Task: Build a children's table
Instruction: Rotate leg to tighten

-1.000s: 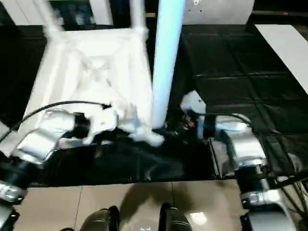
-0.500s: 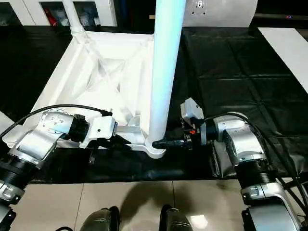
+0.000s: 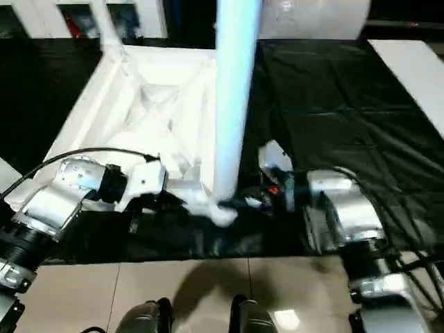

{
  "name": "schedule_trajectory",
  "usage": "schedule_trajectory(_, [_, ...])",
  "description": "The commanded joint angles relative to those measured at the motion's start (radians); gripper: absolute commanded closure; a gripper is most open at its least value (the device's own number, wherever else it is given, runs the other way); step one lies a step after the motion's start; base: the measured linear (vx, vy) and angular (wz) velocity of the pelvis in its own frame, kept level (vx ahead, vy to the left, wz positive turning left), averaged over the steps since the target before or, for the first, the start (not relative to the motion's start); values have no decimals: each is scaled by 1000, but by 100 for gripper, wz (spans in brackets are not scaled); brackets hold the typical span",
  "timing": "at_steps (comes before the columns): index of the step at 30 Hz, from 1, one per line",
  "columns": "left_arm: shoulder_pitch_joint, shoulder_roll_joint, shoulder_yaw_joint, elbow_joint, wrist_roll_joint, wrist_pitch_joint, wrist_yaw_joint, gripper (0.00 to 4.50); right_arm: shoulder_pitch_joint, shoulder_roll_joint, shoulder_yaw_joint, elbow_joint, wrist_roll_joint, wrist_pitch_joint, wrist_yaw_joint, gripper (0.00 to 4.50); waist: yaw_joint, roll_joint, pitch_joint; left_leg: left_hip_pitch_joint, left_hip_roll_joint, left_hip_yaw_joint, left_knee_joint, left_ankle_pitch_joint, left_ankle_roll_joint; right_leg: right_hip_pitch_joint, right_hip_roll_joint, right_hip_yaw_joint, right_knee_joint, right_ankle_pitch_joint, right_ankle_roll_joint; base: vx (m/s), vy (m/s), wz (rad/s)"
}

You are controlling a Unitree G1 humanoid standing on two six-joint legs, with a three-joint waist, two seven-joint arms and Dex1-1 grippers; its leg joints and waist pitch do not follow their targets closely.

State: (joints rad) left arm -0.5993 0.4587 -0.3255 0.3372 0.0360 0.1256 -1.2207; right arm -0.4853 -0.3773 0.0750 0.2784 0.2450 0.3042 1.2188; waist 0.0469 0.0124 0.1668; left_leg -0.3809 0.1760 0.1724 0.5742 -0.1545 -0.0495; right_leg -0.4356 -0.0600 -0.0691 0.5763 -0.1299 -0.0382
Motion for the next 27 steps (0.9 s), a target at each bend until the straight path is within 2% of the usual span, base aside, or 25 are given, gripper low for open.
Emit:
schedule_trajectory(1, [-23,-85,-28,-31,2,59,101,450,6,90,6,-52,10,79,-173,256,-7,-9,-74,19,33,-20,-63,-278,35,60,-80,38,-99,-631,-103,0,0,0])
schedule_trajectory(2, [-26,-103,-24,-36,3,82,123,450,15,110,5,-74,6,91,-203,256,-17,-12,-72,13,28,-24,-63,-286,31,63,-82,34,-106,-678,-72,0,0,0])
schedule_trajectory(3, [-26,-109,-24,-39,3,91,130,450,18,117,6,-82,3,94,-214,256,-21,-12,-69,12,28,-25,-65,-290,31,62,-80,34,-110,-692,-58,0,0,0])
schedule_trajectory(4, [-29,-140,-20,-49,6,124,169,450,33,147,11,-114,-13,108,-263,256,-24,0,-66,15,30,-27,-66,-305,34,55,-81,33,-112,-691,-55,0,0,0])
schedule_trajectory(5, [-42,-196,-13,-52,18,180,246,450,52,201,23,-159,-45,127,-360,256,-29,-2,-66,16,31,-26,-66,-313,36,55,-78,32,-116,-683,-54,0,0,0])
schedule_trajectory(6, [-42,-196,-13,-52,18,180,246,450,52,201,23,-159,-45,127,-360,256,-32,-3,-69,19,33,-25,-68,-309,35,51,-77,33,-115,-648,-63,0,0,0])
schedule_trajectory(7, [-59,-249,0,-43,28,226,325,450,57,262,15,-178,-69,157,-476,256,-37,-7,-72,15,33,-28,-70,-302,42,57,-77,33,-110,-615,-73,0,0,0])
schedule_trajectory(9, [-72,-287,13,-32,37,255,382,450,54,308,2,-180,-88,179,-565,256,-44,-3,-70,16,35,-27,-70,-309,46,51,-75,34,-110,-593,-85,0,0,0])
schedule_trajectory(10, [-92,-342,27,-14,58,288,465,450,41,383,-27,-173,-115,202,-700,256,-48,-5,-67,14,33,-26,-70,-313,46,49,-75,34,-110,-587,-87,0,0,0])
schedule_trajectory(11, [-94,-347,29,-13,61,291,472,450,40,389,-29,-173,-116,204,-712,256,-49,-4,-67,17,32,-24,-69,-313,46,46,-75,36,-113,-586,-86,0,0,0])
schedule_trajectory(12, [-106,-384,37,-5,75,313,523,450,25,447,-56,-161,-118,224,-816,256,-49,-3,-70,18,31,-26,-70,-309,46,48,-76,36,-111,-569,-89,0,0,0])
schedule_trajectory(14, [-114,-405,40,-2,81,325,549,450,13,486,-77,-149,-106,220,-872,256,-51,0,-72,16,33,-25,-71,-290,56,50,-77,38,-107,-513,-101,0,0,0])
schedule_trajectory(15, [-117,-410,41,-1,83,327,557,450,10,496,-83,-147,-103,211,-881,221,-51,0,-75,14,34,-22,-71,-272,65,51,-76,41,-104,-461,-114,0,0,0])
schedule_trajectory(16, [-117,-410,38,-1,86,323,554,450,9,499,-84,-145,-100,197,-878,221,-47,3,-75,13,34,-20,-70,-252,74,53,-75,43,-99,-408,-126,0,0,0])
schedule_trajectory(17, [-116,-408,36,-6,86,325,552,450,11,498,-86,-146,-98,186,-873,185,-47,2,-77,14,33,-17,-70,-247,80,53,-74,44,-99,-385,-131,0,0,0])
schedule_trajectory(18, [-112,-401,32,-13,84,325,539,450,14,489,-83,-147,-100,179,-860,181,-46,0,-77,9,31,-16,-69,-227,92,60,-75,45,-93,-349,-143,0,0,0])
schedule_trajectory(19, [-104,-390,29,-26,85,332,525,450,24,478,-84,-155,-104,176,-843,181,-44,0,-77,9,32,-15,-69,-214,102,61,-75,45,-92,-334,-152,0,0,0])
schedule_trajectory(21, [-98,-382,29,-34,87,337,519,450,32,470,-88,-162,-105,178,-833,149,-40,-1,-78,5,31,-14,-68,-195,109,67,-76,44,-89,-323,-158,0,0,0])
schedule_trajectory(23, [-63,-315,25,-56,83,291,451,450,63,363,-96,-164,-104,123,-729,137,-35,-3,-80,6,32,-15,-68,-184,115,71,-78,44,-88,-317,-158,0,0,0])
schedule_trajectory(24, [-61,-310,24,-57,82,285,445,450,65,355,-97,-163,-103,118,-720,129,-37,-3,-79,2,32,-13,-66,-170,127,73,-75,45,-85,-288,-164,0,0,0])
schedule_trajectory(27, [-26,-248,22,-75,65,246,371,450,74,253,-106,-148,-83,60,-593,106,-39,-2,-82,0,34,-13,-64,-144,143,75,-73,44,-77,-225,-193,0,0,0])
